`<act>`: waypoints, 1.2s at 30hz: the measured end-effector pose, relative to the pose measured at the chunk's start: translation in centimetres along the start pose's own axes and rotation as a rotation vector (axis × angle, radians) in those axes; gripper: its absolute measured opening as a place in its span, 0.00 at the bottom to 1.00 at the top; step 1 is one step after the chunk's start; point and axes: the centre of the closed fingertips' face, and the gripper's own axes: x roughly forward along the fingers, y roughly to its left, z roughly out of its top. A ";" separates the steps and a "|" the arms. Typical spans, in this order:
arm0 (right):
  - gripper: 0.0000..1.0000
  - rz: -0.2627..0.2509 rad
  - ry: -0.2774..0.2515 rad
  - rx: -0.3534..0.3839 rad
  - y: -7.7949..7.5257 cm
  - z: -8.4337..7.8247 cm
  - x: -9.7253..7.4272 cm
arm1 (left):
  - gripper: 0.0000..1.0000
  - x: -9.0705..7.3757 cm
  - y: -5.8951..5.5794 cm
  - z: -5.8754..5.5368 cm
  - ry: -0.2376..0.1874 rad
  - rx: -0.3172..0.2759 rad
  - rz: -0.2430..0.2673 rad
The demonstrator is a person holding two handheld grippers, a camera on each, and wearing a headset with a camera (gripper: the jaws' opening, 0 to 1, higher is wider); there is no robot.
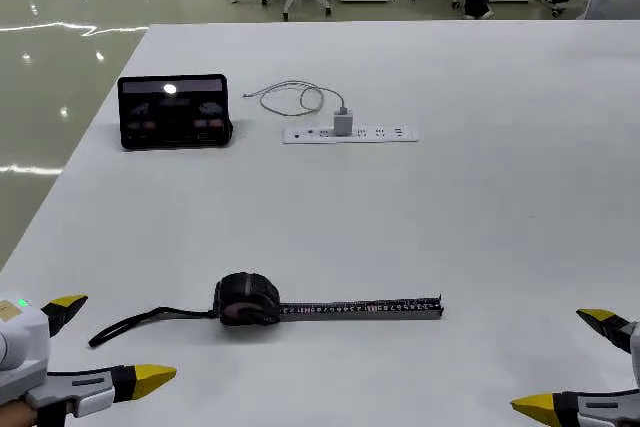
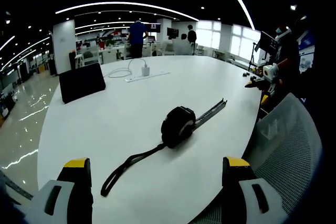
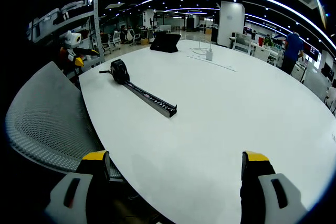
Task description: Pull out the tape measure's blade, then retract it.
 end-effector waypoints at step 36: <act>1.00 0.094 0.049 -0.113 -0.3 2.4 2.4 | 1.00 5.6 -2.7 4.7 0.002 -0.099 0.022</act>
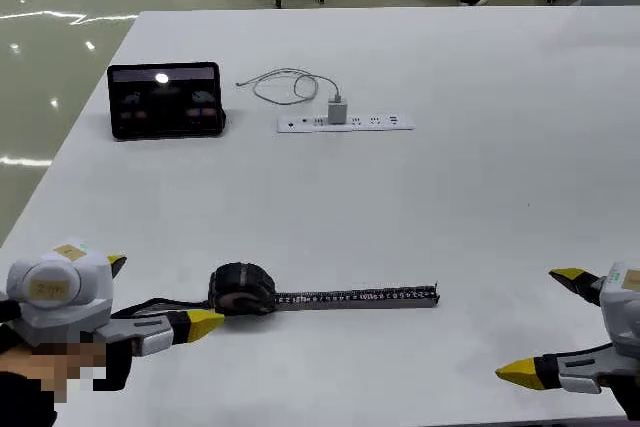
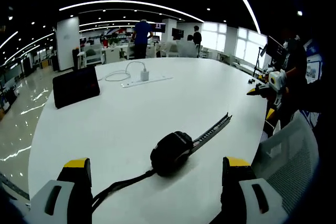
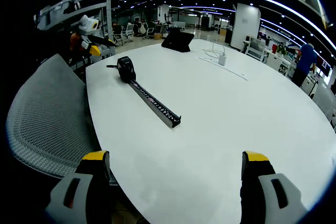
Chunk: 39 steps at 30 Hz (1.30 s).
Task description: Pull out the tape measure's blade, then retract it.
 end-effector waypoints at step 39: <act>0.97 0.258 0.174 -0.337 0.4 3.2 9.2 | 1.00 8.1 -1.5 -1.7 -0.074 -0.071 0.248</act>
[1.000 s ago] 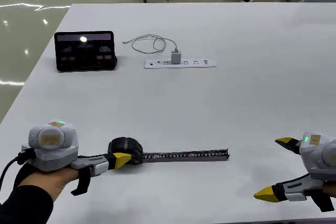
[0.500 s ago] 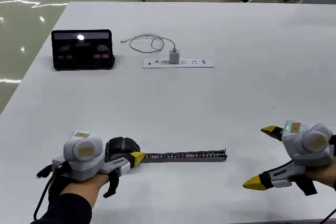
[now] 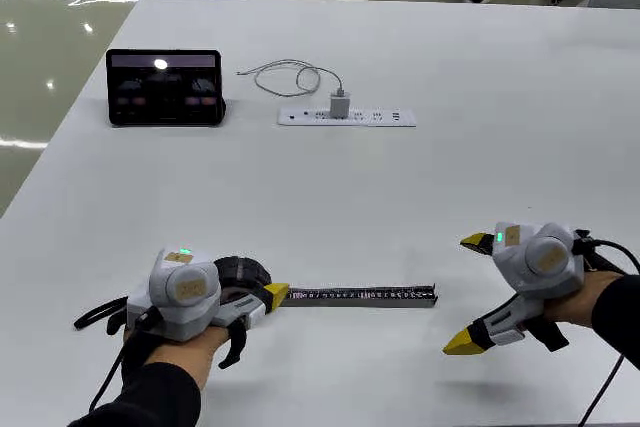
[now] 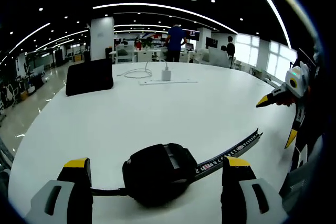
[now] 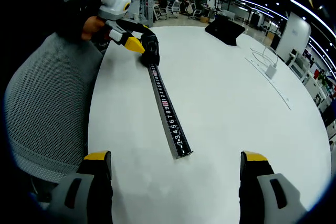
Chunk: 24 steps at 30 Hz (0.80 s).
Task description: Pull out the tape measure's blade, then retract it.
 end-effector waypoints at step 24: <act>0.24 0.117 0.140 -0.144 -0.6 -1.7 3.3 | 1.00 0.5 -1.0 -0.5 -0.002 0.008 -0.047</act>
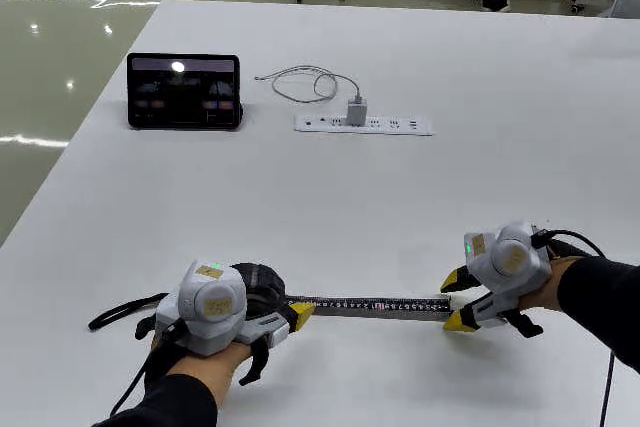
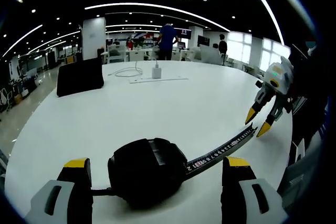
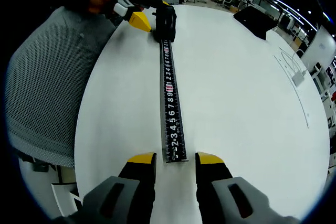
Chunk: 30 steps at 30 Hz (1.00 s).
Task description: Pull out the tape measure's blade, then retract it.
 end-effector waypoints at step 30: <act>0.11 0.005 0.115 0.013 0.1 -0.2 0.6 | 0.62 1.1 1.5 -0.5 0.046 -0.062 0.112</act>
